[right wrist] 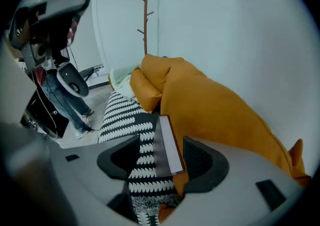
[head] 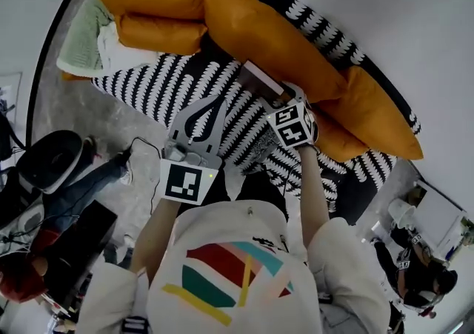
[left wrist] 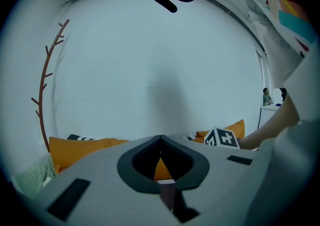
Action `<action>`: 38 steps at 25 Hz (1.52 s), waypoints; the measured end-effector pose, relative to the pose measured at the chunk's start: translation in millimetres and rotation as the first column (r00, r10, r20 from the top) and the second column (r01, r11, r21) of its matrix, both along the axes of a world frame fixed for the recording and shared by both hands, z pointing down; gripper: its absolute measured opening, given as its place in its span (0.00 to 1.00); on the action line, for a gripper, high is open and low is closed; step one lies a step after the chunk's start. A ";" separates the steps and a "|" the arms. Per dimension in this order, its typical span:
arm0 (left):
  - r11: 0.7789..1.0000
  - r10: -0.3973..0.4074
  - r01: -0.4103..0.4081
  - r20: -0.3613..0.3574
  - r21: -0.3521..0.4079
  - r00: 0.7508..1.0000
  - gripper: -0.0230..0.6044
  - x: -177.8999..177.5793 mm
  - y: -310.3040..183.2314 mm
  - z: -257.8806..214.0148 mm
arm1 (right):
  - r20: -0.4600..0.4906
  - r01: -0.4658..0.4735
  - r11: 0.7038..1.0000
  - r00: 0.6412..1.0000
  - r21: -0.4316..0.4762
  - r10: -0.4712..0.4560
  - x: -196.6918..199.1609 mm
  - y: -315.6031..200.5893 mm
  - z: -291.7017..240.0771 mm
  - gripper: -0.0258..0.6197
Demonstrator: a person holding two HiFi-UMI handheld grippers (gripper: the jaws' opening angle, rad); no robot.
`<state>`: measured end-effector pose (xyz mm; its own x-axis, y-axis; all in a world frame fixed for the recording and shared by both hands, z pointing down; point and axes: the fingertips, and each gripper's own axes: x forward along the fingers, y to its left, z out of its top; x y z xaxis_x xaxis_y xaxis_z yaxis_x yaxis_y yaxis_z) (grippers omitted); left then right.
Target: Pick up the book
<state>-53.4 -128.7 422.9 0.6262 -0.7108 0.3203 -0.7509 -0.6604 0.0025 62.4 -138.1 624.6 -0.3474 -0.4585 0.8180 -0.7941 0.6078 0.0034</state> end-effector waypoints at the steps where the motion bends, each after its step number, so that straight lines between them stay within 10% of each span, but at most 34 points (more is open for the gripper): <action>1: 1.000 0.009 -0.009 0.007 0.015 1.000 0.04 1.1 -2.9 1.0 | -0.017 -0.004 1.000 1.000 -0.016 0.004 2.1 -3.0 11.7 0.47; 27: 0.999 -0.051 0.051 0.004 -0.011 0.999 0.04 -8.2 -20.5 18.7 | -0.241 0.041 0.973 0.966 -0.228 -0.097 4.4 -26.5 95.0 0.44; 38: 0.998 -0.053 0.053 0.021 -0.031 0.998 0.04 -10.9 -25.6 30.9 | -0.312 0.073 0.864 0.915 -0.498 -0.257 13.1 17.1 168.3 0.31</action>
<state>-64.3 -154.2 453.8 0.5811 -0.7323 0.3551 -0.7850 -0.6194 0.0073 75.5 -121.0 792.9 -0.0260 0.0471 0.9985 -0.6806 0.7308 -0.0522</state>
